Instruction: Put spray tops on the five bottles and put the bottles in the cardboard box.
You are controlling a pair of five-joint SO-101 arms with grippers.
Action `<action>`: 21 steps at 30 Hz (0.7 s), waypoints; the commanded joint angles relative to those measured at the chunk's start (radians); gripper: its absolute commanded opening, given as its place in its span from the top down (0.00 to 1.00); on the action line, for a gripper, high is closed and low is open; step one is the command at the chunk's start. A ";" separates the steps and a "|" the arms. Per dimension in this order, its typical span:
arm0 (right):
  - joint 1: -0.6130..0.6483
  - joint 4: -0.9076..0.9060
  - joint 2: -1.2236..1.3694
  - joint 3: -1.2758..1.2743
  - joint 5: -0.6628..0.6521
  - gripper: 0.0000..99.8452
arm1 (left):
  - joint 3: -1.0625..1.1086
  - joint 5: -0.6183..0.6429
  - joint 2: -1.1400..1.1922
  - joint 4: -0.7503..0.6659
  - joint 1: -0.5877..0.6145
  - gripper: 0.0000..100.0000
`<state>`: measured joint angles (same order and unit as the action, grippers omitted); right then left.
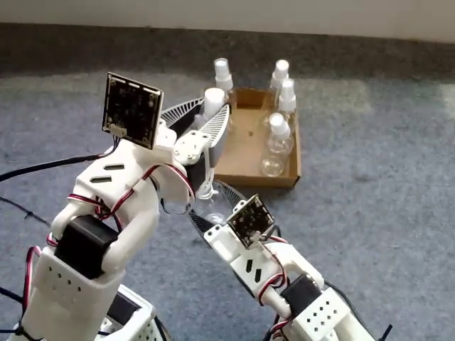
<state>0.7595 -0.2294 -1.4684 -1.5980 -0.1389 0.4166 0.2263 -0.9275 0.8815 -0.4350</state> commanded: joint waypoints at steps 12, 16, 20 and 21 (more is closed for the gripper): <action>-0.134 0.025 0.002 0.015 0.083 1.00 | 0.222 0.002 -0.016 -0.026 0.031 0.99; -0.136 0.025 0.002 0.015 0.083 1.00 | 0.275 -0.006 -0.016 -0.026 0.008 0.99; -0.137 0.025 0.002 0.015 0.083 1.00 | 0.289 -0.124 -0.016 0.005 -0.039 0.99; -0.137 0.025 0.002 0.015 0.083 1.00 | 0.286 -0.149 -0.016 0.031 -0.048 0.98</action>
<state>0.6490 -0.2294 -1.4684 -1.5980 -0.0667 0.7081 0.1435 -0.9260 0.8723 -0.4519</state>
